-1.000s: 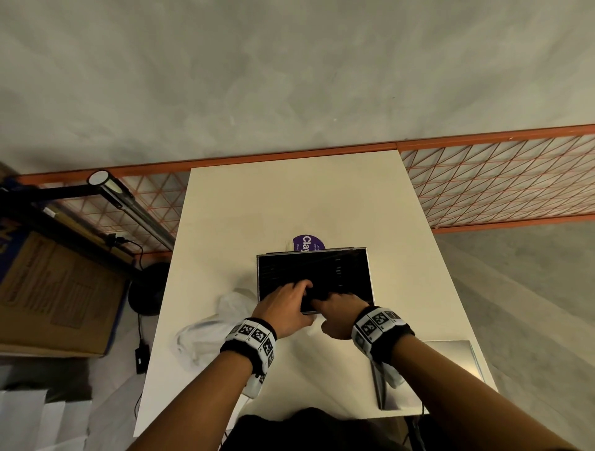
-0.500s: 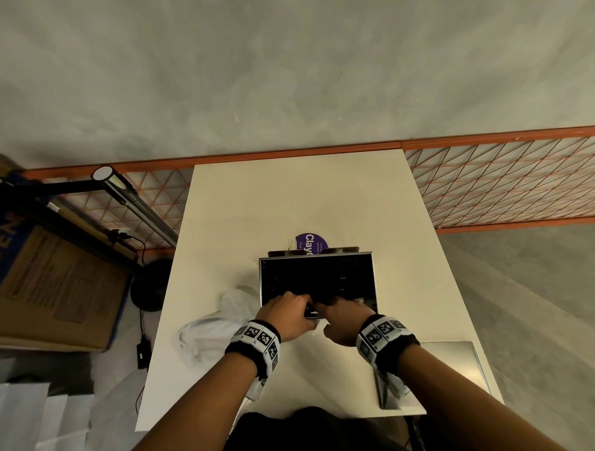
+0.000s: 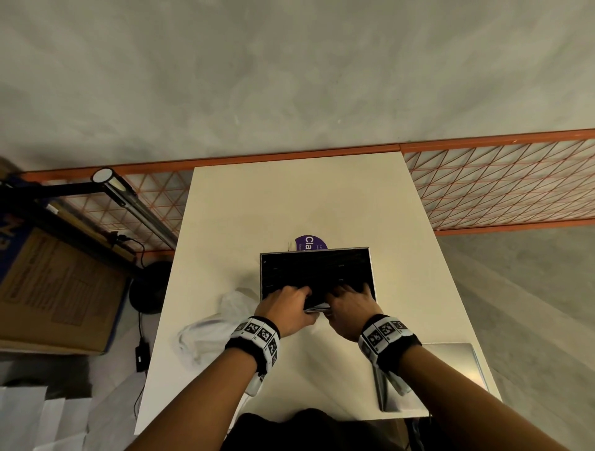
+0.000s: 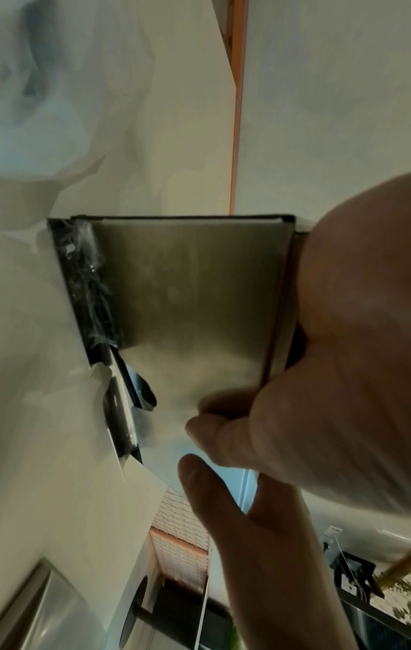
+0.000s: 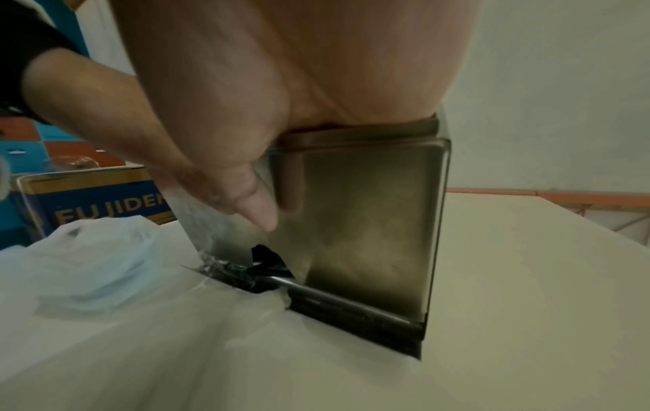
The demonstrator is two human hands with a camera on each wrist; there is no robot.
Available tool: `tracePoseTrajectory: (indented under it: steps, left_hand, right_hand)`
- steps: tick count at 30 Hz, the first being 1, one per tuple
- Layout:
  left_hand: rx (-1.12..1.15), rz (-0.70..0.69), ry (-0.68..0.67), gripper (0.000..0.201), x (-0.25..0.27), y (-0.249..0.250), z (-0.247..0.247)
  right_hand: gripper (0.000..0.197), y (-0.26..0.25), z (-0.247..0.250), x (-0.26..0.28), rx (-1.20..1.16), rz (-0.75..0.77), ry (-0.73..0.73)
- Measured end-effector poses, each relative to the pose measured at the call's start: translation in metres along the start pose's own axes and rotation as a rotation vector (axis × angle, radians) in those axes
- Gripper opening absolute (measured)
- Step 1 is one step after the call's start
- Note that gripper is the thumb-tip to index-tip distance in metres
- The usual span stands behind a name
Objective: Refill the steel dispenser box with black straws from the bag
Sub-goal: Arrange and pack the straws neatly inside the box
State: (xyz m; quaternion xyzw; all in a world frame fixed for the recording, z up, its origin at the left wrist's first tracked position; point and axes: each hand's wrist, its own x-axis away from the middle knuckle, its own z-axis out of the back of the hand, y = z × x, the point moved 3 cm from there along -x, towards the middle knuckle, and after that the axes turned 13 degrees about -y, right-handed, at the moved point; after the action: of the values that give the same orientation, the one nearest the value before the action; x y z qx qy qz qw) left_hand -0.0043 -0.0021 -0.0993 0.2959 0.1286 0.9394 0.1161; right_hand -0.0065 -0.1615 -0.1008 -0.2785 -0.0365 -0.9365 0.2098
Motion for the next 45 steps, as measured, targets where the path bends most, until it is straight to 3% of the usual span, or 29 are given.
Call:
tracePoseTrajectory:
  steps: [12,17,27,45]
  left_hand:
    - [-0.023,-0.014,-0.033,0.037,-0.003,0.001,0.0]
    - [-0.025,-0.021,-0.056,0.035,0.001,0.001,-0.007]
    - [-0.022,-0.022,-0.07,0.036,0.006,0.002,-0.01]
    - [-0.036,-0.017,-0.099,0.04,0.009,0.003,-0.016]
  right_hand:
    - [0.053,-0.006,0.004,-0.012,0.004,-0.106,-0.142]
    - [0.055,-0.003,-0.003,-0.012,-0.115,-0.142,-0.248]
    - [0.05,0.004,-0.003,-0.024,-0.23,-0.11,-0.446]
    - [0.062,0.003,-0.011,-0.028,-0.178,-0.083,-0.402]
